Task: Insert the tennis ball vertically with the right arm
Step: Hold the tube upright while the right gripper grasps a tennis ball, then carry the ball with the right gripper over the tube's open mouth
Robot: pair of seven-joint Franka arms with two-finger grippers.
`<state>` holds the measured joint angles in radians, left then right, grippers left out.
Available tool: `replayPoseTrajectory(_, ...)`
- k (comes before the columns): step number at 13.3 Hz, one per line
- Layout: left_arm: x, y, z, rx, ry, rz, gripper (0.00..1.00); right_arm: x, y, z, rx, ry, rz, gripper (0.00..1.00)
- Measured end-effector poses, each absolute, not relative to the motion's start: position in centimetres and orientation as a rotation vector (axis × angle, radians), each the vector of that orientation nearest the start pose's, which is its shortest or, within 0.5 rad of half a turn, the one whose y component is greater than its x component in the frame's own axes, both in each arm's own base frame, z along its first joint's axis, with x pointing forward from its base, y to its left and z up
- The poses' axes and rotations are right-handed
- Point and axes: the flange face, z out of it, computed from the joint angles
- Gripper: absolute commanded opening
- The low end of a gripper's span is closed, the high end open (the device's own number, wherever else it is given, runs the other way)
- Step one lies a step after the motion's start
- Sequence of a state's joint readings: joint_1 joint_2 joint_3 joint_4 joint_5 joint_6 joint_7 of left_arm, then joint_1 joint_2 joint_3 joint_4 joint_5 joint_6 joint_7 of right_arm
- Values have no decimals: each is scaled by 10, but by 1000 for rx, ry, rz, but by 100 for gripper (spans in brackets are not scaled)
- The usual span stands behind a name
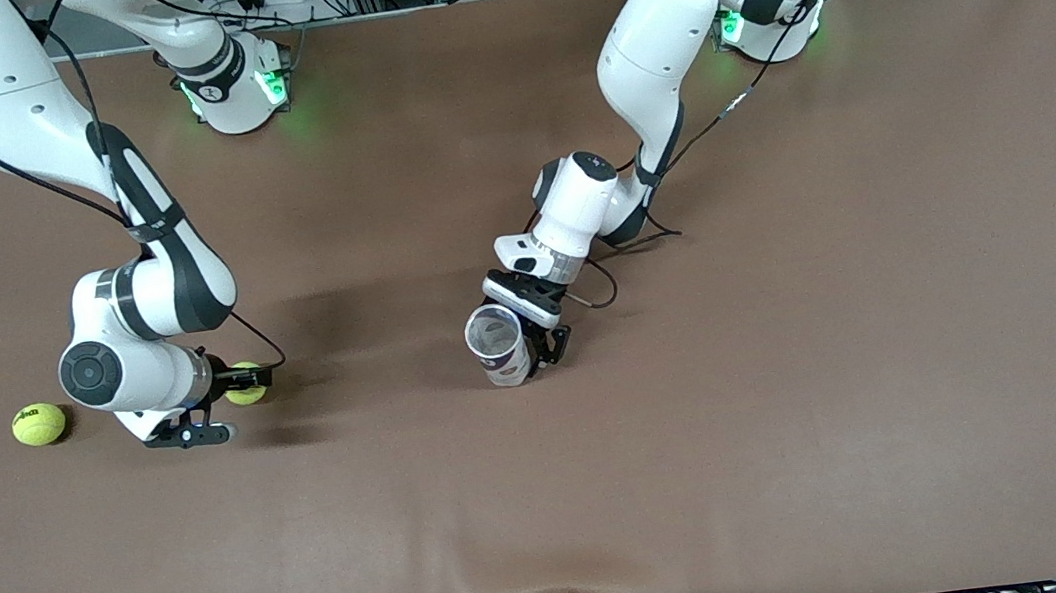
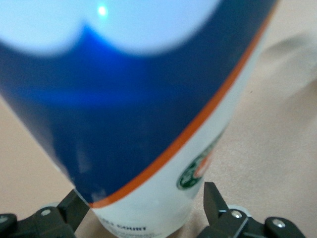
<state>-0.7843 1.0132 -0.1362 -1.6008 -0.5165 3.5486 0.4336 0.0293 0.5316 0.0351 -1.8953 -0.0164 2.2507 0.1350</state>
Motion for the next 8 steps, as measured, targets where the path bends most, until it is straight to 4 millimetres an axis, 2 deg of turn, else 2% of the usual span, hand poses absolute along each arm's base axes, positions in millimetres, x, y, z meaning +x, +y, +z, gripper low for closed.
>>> replayPoseTrajectory(2,485,-502,146,-2981,1031,-1388,100,612,38,208,-3139,98,272,4)
replayPoseTrajectory(5,485,-500,154,-2977,1032,-1392,100,616,39,214,-3140,100,263,0)
replayPoseTrajectory(6,486,-499,156,-2977,1029,-1396,100,621,40,223,-3139,112,287,0)
replayPoseTrajectory(8,489,-498,160,-2974,1022,-1406,100,635,47,256,-3138,176,358,0)
